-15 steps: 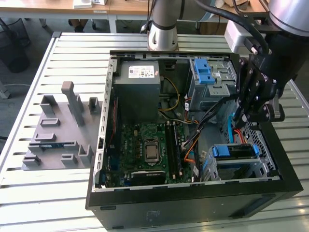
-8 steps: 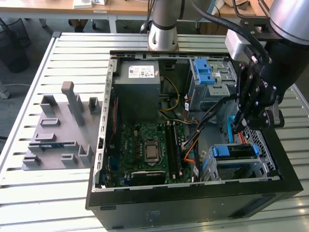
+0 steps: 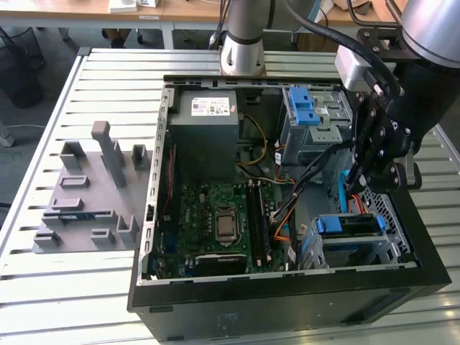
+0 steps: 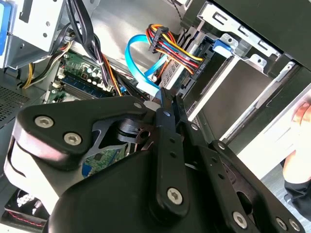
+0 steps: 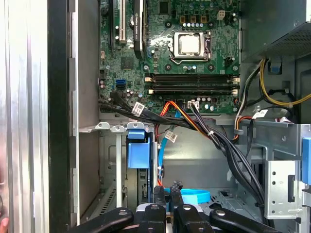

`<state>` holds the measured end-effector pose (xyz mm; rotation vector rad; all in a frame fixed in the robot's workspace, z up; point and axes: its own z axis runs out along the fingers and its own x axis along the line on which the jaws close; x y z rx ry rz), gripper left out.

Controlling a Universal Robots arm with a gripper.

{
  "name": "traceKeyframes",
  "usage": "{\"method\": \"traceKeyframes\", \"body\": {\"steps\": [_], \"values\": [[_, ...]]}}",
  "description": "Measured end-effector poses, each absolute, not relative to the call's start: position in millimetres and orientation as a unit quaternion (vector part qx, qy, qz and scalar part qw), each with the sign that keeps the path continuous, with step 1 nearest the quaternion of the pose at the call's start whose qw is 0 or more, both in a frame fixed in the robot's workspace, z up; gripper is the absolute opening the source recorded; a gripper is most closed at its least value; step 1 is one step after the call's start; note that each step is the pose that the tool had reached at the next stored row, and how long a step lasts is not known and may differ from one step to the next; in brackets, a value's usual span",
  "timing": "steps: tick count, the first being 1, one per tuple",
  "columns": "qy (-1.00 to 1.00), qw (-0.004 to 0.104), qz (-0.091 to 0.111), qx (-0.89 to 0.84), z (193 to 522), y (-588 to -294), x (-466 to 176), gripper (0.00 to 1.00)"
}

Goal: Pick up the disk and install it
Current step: 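Insert the second disk wire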

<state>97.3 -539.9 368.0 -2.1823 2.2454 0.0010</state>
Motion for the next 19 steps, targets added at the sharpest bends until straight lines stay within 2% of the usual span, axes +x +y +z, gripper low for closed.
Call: {"method": "traceKeyframes", "body": {"steps": [19], "values": [[0.717,0.006,0.001,-0.697,360.8,-545.2,97.3,0.16]]}}
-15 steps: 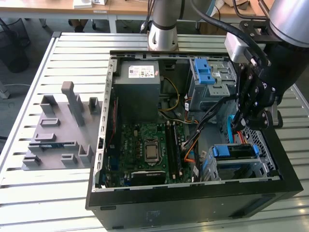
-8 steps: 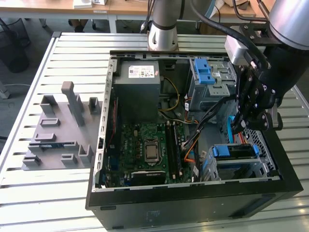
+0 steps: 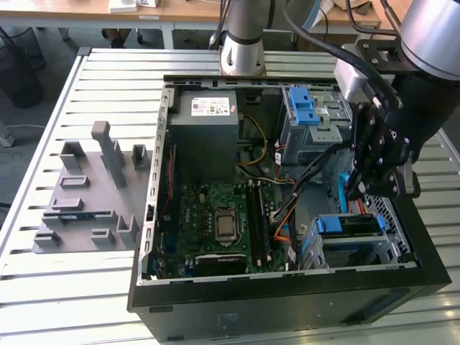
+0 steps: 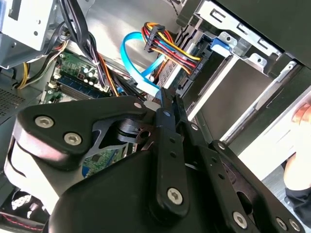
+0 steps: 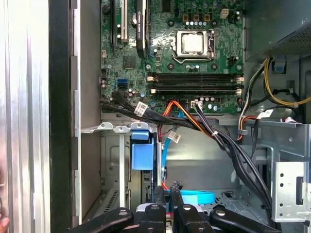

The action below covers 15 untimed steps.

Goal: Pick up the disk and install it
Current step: 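Insert the second disk wire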

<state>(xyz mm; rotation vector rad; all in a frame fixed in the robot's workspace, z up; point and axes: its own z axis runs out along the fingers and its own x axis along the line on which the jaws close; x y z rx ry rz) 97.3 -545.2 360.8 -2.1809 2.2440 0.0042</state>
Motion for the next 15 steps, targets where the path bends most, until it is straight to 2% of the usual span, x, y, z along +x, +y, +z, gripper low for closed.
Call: {"method": "traceKeyframes", "body": {"steps": [15], "values": [[0.717,0.006,0.001,-0.697,354.6,-548.1,97.3,0.16]]}}
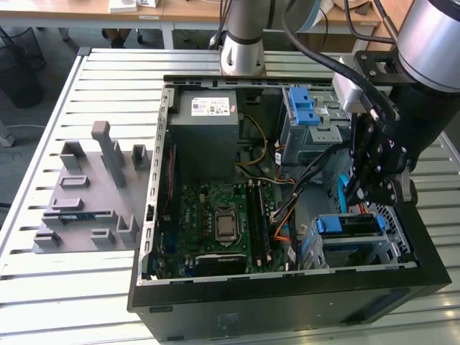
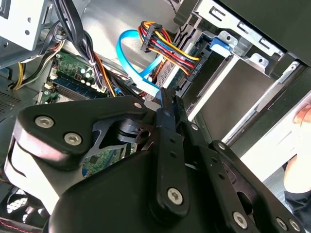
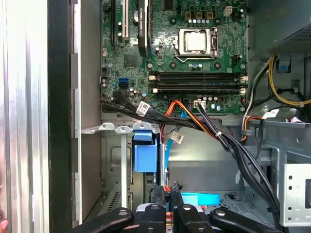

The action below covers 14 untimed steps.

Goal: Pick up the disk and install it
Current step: 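Insert the second disk wire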

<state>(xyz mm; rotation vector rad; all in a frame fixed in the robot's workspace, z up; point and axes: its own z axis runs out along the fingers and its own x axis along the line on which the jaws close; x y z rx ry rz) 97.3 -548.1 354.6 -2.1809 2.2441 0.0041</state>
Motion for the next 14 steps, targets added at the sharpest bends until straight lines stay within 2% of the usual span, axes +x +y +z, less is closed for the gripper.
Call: {"method": "traceKeyframes", "body": {"steps": [14], "values": [[0.717,0.006,0.001,-0.697,349.7,-551.5,97.6,0.16]]}}
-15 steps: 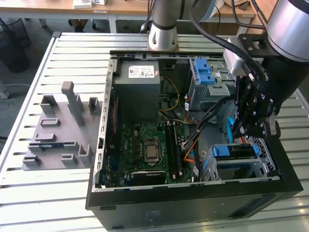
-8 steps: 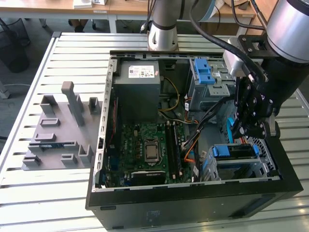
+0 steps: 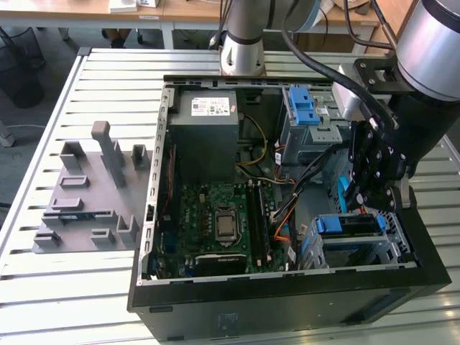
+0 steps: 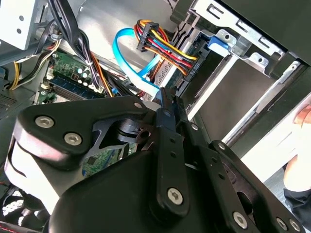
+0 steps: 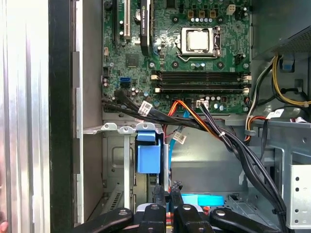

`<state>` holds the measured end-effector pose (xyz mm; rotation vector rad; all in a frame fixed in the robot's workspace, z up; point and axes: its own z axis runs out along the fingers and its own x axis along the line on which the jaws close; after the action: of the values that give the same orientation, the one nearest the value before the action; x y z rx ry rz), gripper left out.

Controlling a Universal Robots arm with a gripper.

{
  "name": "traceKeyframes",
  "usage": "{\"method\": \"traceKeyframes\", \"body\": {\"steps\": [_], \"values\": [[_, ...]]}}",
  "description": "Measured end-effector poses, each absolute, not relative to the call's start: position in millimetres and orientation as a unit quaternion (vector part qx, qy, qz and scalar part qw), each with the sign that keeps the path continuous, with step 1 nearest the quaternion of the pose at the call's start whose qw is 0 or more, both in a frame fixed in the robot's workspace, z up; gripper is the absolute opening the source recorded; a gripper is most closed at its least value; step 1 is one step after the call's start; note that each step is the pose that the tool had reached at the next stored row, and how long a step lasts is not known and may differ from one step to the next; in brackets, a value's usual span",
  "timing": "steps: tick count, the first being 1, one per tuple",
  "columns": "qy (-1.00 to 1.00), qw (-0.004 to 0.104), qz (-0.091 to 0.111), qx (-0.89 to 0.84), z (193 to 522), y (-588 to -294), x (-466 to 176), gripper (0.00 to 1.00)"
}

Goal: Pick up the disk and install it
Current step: 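Insert the second disk wire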

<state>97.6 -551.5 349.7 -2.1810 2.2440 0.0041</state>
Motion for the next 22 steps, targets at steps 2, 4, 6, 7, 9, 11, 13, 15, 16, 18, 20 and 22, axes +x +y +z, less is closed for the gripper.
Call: {"method": "traceKeyframes", "body": {"steps": [2,4,6,7,9,11,13,15,16,18,20,22], "values": [[0.717,0.006,0.001,-0.697,348.4,-551.6,98.5,0.16],[0.717,0.006,0.001,-0.697,347.8,-551.7,98.7,0.16],[0.717,0.006,0.001,-0.697,347.6,-551.7,98.8,0.16],[0.717,0.006,0.001,-0.697,347.5,-551.7,98.8,0.16],[0.717,0.006,0.001,-0.697,346.9,-552.8,98.8,0.16],[0.717,0.006,0.002,-0.697,345.9,-555.1,98.8,0.16],[0.717,0.007,0.002,-0.697,344.5,-557.5,98.8,0.16],[0.717,0.008,0.004,-0.697,343.3,-559.1,98.9,0.16],[0.717,0.011,0.006,-0.697,342.7,-559.4,99.0,0.16],[0.717,0.020,0.016,-0.697,341.9,-560.0,99.1,0.16],[0.717,0.024,0.020,-0.697,341.4,-560.8,99.1,0.16],[0.717,0.024,0.020,-0.697,341.1,-561.3,99.1,0.16]]}}
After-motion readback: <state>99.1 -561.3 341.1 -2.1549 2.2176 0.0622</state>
